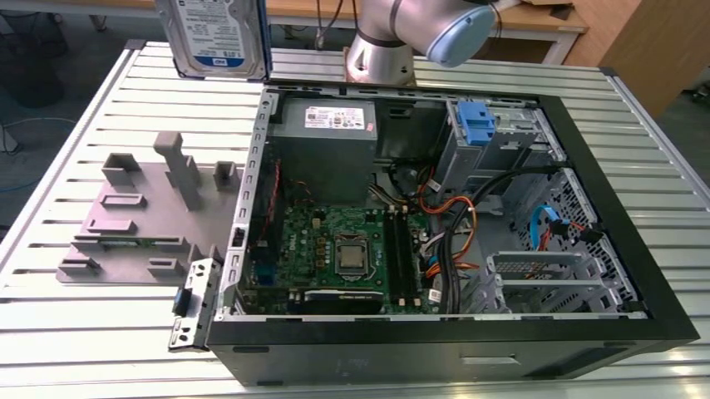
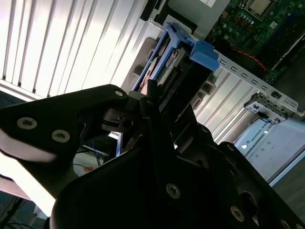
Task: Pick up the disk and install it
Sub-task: 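Pick up the disk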
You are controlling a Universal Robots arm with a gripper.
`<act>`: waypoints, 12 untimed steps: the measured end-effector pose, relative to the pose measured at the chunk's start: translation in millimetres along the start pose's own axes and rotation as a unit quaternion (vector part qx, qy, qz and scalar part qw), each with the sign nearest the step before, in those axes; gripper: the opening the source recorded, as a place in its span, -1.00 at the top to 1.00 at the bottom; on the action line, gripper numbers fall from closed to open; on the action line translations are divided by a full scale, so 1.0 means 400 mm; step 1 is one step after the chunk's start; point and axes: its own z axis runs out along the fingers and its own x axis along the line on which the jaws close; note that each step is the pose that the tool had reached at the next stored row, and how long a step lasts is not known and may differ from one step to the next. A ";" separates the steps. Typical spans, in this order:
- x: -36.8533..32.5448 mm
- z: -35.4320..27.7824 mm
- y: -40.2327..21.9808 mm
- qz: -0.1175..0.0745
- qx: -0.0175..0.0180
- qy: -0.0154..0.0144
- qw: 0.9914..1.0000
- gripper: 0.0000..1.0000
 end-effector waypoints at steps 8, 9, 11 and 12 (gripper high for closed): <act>-0.001 0.000 -0.038 0.000 0.000 0.000 1.000 0.30; -0.002 0.000 -0.042 0.000 0.000 0.000 1.000 0.30; -0.002 0.000 -0.050 0.000 0.000 0.000 1.000 0.30; -0.002 0.000 -0.053 0.000 0.000 0.000 1.000 0.30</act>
